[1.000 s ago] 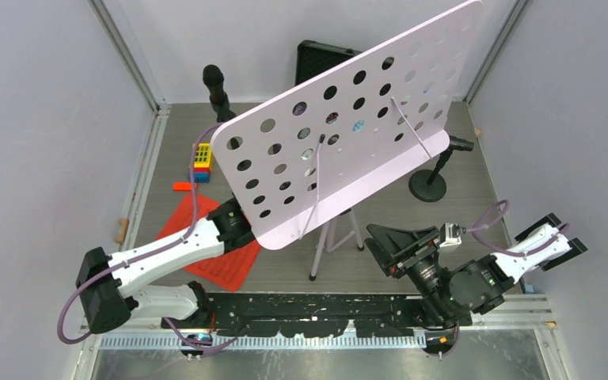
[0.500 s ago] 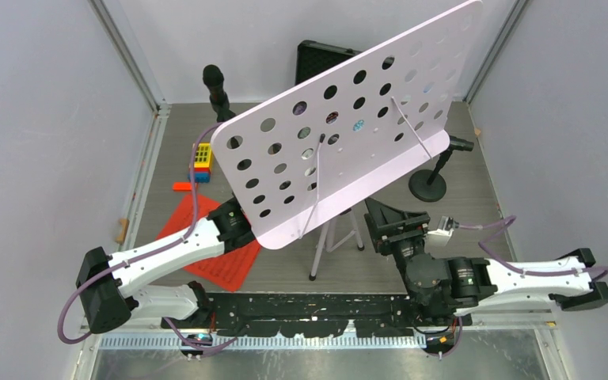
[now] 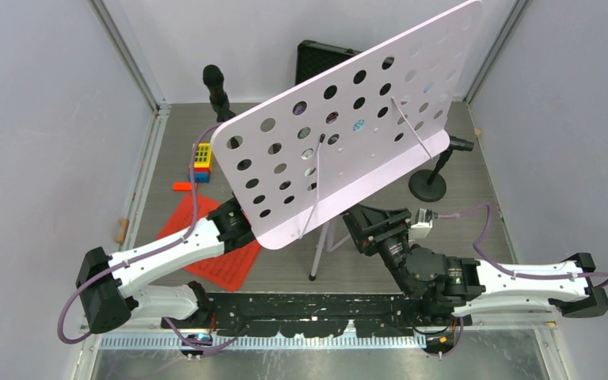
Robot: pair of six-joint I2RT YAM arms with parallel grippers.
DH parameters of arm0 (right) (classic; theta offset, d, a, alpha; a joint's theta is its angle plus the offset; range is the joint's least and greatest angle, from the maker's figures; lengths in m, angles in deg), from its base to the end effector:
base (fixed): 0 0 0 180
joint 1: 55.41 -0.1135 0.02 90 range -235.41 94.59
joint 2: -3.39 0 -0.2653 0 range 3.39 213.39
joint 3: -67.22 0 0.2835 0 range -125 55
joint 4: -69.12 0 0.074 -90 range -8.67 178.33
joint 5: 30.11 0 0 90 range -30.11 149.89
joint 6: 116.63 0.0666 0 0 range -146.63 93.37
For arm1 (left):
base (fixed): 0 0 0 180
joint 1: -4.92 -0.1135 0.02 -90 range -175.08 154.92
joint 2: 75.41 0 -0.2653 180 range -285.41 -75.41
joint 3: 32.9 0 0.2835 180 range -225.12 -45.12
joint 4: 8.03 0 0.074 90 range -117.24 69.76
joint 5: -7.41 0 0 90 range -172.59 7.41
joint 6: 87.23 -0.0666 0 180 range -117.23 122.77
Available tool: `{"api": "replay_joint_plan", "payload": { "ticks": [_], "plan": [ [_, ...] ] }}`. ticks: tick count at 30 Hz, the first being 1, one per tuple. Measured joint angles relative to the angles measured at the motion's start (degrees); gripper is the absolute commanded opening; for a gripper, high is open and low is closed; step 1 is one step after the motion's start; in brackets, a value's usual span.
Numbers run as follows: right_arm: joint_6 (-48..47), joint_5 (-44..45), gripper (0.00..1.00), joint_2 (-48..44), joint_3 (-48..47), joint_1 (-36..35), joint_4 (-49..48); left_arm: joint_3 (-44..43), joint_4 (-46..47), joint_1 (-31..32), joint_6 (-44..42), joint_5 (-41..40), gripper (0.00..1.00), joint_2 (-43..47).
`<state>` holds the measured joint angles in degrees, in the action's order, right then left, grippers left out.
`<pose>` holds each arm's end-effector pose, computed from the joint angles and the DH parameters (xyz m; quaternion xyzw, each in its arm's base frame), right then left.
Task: Pack up the instrument practice props
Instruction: Unscrew the knob on the music stand.
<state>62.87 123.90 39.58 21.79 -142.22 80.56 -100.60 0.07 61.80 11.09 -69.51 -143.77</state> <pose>0.0703 0.1852 0.3117 0.3817 0.6022 0.5754 0.4006 0.1750 -0.2958 0.3748 0.3475 0.5623 -0.4656 0.5885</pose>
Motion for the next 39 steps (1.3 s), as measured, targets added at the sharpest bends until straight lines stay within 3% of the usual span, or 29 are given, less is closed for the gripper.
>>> {"api": "replay_joint_plan", "payload": {
  "ticks": [6, 16, 21, 27, 39],
  "plan": [
    [1.1, -1.1, 0.36, 0.2, 0.5, 0.0, -1.4, 0.0, 0.0, 0.0, 0.0, 0.0, 0.00, 0.0],
    [2.7, -1.2, 0.04, 0.2, 1.4, 0.1, -1.8, 0.0, 0.0, 0.0, 0.0, 0.0, 0.00, 0.0],
    [-1.3, -1.1, 0.00, 0.6, 1.2, 0.3, -2.2, 0.0, 0.0, 0.0, 0.0, 0.0, 0.00, 0.0],
    [-15.2, -0.9, 0.00, 4.1, -2.1, 0.3, -2.2, 0.0, 0.0, -0.3, 0.5, -0.1, 0.00, 0.2],
    [-57.9, -0.5, 0.00, 12.9, -12.2, 0.2, 2.4, 0.0, -1.0, -1.1, 1.1, -1.8, 0.00, 1.0]
  ]
}}
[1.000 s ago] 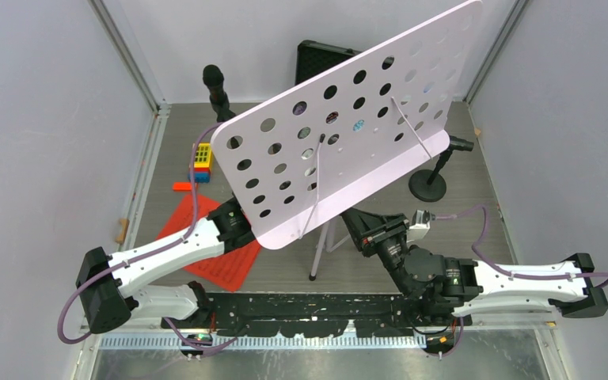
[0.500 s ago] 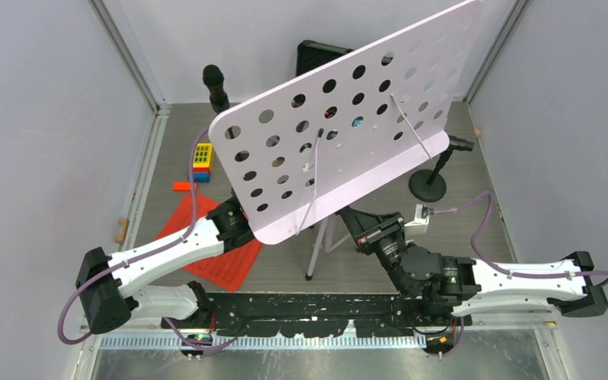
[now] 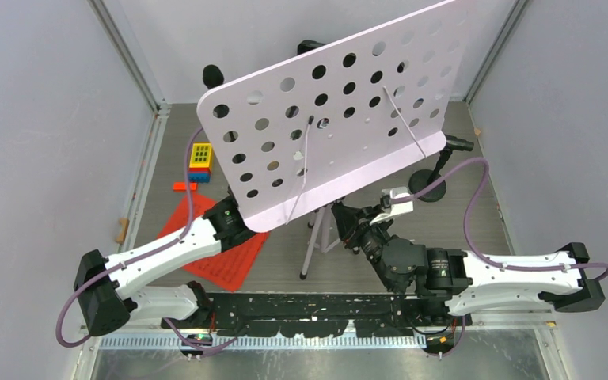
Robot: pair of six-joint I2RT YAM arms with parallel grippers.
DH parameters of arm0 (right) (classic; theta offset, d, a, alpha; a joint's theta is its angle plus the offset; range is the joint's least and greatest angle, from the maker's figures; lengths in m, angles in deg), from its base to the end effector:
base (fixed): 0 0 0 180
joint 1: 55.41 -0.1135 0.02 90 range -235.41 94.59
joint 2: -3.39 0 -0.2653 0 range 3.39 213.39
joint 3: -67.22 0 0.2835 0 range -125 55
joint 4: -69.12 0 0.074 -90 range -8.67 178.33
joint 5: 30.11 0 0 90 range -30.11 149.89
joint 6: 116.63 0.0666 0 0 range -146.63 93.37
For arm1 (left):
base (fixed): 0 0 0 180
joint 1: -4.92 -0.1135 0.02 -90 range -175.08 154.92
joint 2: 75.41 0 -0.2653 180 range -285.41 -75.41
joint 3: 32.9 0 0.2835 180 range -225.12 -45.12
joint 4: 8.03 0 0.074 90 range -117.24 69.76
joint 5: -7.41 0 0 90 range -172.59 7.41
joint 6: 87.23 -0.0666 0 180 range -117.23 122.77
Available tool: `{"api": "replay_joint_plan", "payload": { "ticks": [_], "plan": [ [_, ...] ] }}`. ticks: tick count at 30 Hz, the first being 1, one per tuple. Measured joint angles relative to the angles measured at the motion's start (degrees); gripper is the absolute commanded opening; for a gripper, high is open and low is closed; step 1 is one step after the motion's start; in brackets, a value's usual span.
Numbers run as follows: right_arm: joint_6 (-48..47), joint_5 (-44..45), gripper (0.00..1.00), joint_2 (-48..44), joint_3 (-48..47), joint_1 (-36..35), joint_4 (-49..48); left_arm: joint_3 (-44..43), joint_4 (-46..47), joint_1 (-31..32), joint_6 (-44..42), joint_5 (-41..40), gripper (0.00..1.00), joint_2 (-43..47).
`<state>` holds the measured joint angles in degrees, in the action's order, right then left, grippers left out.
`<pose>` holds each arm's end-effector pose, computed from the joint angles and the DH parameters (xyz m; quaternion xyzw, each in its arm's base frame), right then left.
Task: Pack up the instrument practice props
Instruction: Unscrew the knob on the music stand.
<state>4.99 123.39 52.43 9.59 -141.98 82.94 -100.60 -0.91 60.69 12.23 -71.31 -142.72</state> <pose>0.0732 0.2257 0.3467 0.0249 0.7209 0.2922 0.6279 0.1801 -0.2878 0.3784 0.3259 0.5742 -0.4579 0.5953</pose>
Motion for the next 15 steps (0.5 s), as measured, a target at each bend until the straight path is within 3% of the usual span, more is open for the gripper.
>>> {"api": "replay_joint_plan", "payload": {
  "ticks": [8, 15],
  "plan": [
    [-25.8, -3.7, 0.03, 0.0, -2.5, -0.4, 3.4, 0.0, -0.2, 0.3, 0.1, -0.1, 0.00, 0.0],
    [-48.8, -6.8, 0.27, -0.4, -2.9, -2.5, 6.1, 0.2, -0.3, 0.8, -0.2, 0.2, 0.00, 0.3]
  ]
}}
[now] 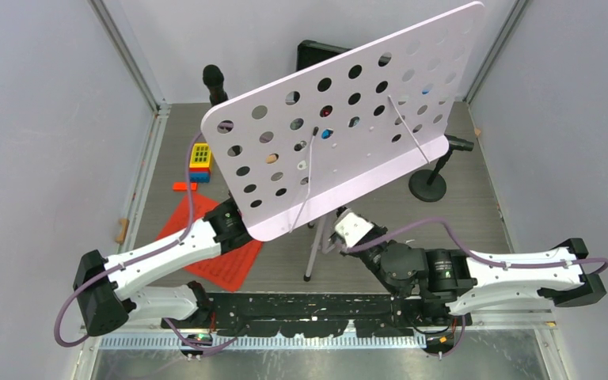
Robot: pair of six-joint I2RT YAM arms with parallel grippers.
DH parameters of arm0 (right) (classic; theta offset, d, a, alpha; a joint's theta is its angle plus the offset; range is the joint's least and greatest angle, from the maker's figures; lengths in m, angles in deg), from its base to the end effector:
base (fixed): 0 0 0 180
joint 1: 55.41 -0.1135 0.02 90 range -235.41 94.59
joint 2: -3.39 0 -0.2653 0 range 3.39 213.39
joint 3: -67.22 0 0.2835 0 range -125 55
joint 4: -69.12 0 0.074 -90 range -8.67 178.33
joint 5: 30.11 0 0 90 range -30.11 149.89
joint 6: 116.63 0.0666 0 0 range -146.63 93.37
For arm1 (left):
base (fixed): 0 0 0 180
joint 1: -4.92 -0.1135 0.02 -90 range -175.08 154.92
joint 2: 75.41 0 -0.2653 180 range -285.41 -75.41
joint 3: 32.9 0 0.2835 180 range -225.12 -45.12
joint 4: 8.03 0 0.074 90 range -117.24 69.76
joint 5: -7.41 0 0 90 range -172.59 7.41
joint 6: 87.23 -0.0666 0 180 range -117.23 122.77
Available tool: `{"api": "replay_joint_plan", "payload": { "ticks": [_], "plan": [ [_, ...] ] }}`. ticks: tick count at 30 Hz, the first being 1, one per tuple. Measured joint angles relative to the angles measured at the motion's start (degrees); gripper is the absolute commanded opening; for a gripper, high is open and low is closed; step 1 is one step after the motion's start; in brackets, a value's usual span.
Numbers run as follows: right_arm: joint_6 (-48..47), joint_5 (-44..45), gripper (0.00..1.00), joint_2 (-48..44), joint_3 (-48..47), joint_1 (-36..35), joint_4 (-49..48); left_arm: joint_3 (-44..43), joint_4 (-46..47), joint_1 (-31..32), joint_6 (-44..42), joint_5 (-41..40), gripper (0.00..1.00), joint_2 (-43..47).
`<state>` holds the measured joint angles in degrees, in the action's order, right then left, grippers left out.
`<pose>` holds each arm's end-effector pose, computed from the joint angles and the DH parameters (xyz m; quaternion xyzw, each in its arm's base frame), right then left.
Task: Pack up the instrument practice props
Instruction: Unscrew the knob on the music stand.
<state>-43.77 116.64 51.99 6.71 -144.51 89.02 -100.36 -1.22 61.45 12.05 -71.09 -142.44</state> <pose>0.0593 0.2305 0.3556 -0.3440 0.6479 0.0489 0.6779 0.1754 -0.2894 0.3774 0.3325 0.5725 -0.4612 0.5908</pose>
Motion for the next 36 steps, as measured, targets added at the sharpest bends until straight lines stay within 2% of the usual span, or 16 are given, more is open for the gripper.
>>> {"api": "replay_joint_plan", "payload": {
  "ticks": [1, 7, 11, 12, 16, 21, 36],
  "plan": [
    [-2.8, -0.1, 0.30, 0.0, 0.0, -0.4, 0.2, 0.1, 0.0, 0.0, 0.0, 0.0, 0.00, 0.1],
    [-22.8, 2.8, 0.33, 2.1, 3.3, -2.1, 3.9, 0.9, -0.5, 0.1, -0.1, 0.1, 0.00, 1.3],
    [-30.3, 4.0, 0.50, 2.6, 5.2, -2.3, 3.7, 1.1, -0.5, 0.1, -0.1, 0.1, 0.00, 1.7],
    [-31.2, 4.2, 0.57, 2.6, 5.2, -2.3, 3.1, 1.1, -0.5, 0.1, -0.1, 0.1, 0.00, 1.7],
    [-32.1, 4.9, 0.73, 1.7, 5.0, -3.1, 2.6, 1.1, -0.5, 0.1, -0.1, 0.1, 0.00, 1.7],
    [-26.0, 4.8, 0.87, -1.8, 3.1, -6.2, 3.9, 1.1, -0.5, 0.1, -0.1, 0.0, 0.00, 1.7],
    [6.0, 1.4, 0.88, -29.2, 4.3, -8.5, 6.4, 1.1, -1.3, 0.1, -0.2, -0.1, 0.00, 2.0]
  ]
}}
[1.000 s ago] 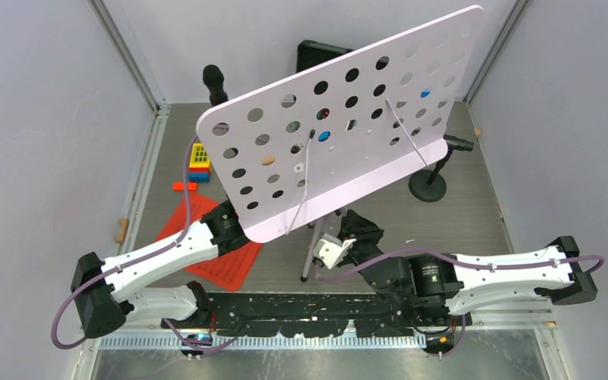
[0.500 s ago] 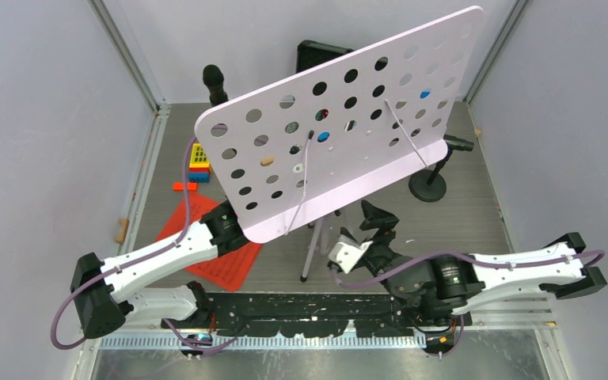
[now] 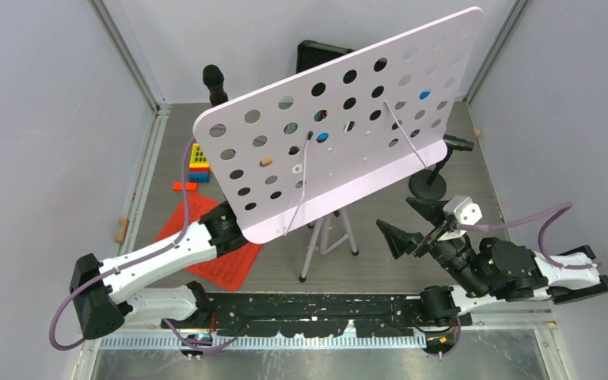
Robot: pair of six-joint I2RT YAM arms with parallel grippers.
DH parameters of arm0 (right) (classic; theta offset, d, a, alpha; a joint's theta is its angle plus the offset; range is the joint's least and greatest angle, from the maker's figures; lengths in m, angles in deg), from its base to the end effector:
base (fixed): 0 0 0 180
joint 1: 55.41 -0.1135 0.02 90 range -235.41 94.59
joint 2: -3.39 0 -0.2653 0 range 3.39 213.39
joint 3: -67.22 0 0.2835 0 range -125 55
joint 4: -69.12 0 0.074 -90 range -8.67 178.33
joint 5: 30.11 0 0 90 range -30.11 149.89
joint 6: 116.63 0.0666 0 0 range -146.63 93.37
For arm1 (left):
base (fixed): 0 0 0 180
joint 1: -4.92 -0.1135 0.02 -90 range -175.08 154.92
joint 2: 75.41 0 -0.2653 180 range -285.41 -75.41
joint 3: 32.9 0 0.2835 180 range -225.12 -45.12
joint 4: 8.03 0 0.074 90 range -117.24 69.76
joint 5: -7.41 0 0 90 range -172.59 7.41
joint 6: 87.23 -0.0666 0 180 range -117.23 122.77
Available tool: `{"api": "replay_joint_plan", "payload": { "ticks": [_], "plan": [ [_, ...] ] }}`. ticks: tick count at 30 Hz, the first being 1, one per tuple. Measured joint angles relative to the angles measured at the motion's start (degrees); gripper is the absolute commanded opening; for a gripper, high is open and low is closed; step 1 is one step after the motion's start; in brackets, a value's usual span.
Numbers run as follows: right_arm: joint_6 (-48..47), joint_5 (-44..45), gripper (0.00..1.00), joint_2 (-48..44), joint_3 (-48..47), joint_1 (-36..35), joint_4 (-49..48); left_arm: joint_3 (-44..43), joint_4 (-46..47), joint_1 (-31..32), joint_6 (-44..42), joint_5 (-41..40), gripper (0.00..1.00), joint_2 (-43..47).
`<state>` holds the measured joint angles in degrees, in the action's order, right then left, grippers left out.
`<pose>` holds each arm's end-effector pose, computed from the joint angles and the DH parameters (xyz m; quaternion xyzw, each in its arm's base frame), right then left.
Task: Pack up the instrument practice props
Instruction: Unscrew the knob on the music stand, then close the music stand at the center of the board.
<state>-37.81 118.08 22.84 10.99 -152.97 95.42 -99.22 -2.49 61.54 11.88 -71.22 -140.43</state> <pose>0.0424 0.1107 0.3914 -0.2365 0.6294 0.2330 0.7026 0.1704 -0.2825 0.3770 0.3338 0.5746 -0.4592 0.5895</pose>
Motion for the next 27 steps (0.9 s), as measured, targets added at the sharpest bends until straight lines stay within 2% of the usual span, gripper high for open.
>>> {"api": "replay_joint_plan", "payload": {
  "ticks": [7, 11, 16, 27],
  "plan": [
    [22.0, 7.8, 0.86, -1.4, 1.9, 0.0, 13.0, 0.0, -1.7, 0.0, 0.2, -0.3, 0.00, 1.0],
    [36.2, 11.1, 0.85, 1.0, 2.2, 0.0, 21.0, 0.0, -2.8, 0.0, 0.4, -0.3, 0.00, 1.7],
    [49.5, 13.3, 0.85, 5.1, 3.7, 0.0, 27.8, 0.0, -3.5, 0.0, 0.5, -0.3, 0.00, 2.1],
    [69.2, 14.7, 0.84, 7.4, 9.5, 0.3, 33.8, 0.0, -4.1, 0.0, 0.7, -0.3, 0.00, 2.5]
  ]
}}
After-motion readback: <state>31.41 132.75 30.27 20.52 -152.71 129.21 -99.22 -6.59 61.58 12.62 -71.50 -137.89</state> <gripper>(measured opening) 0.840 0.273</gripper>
